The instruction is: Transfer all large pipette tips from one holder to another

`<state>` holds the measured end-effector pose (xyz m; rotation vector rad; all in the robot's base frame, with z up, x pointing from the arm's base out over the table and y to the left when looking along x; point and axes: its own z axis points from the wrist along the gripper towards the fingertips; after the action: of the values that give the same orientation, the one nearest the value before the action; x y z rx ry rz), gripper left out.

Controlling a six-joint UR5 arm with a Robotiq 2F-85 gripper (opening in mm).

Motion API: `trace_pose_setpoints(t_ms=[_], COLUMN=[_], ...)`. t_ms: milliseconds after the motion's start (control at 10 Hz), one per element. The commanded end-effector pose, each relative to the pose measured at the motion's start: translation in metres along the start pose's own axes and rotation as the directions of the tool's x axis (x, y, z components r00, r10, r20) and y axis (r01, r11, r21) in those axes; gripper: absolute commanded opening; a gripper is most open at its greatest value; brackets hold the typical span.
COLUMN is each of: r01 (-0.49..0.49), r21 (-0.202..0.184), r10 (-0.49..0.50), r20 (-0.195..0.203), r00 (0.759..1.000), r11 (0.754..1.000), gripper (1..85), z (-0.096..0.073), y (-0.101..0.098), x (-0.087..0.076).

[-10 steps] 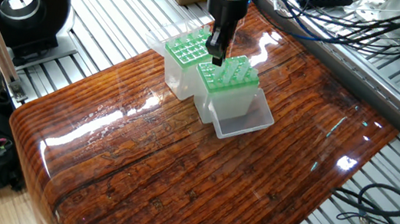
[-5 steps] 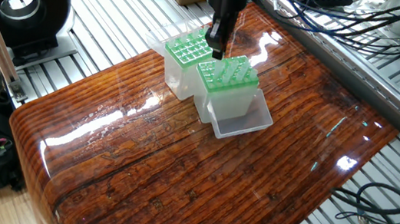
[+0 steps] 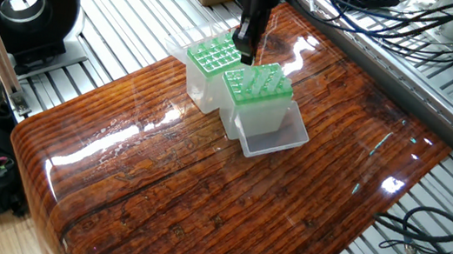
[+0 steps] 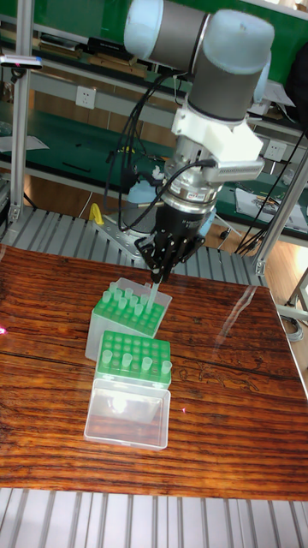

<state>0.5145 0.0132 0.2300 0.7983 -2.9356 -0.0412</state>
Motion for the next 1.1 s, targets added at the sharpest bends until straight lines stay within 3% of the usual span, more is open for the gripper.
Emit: trace_pose_setpoints(t_ms=[0,800,1000], r01=[-0.001,0.002,-0.022], r21=[-0.006,-0.037,-0.041], r10=[0.001,-0.003,0.021], r20=[-0.014,-0.034,-0.019], r00=[1.000,0.999,1.000], r11=[1.000,0.999,0.999], gripper=[13.0,12.7,12.7], z=[-0.022,-0.055,-0.068], y=[0.000,-0.004,-0.004], x=[0.004,-0.002,-0.009])
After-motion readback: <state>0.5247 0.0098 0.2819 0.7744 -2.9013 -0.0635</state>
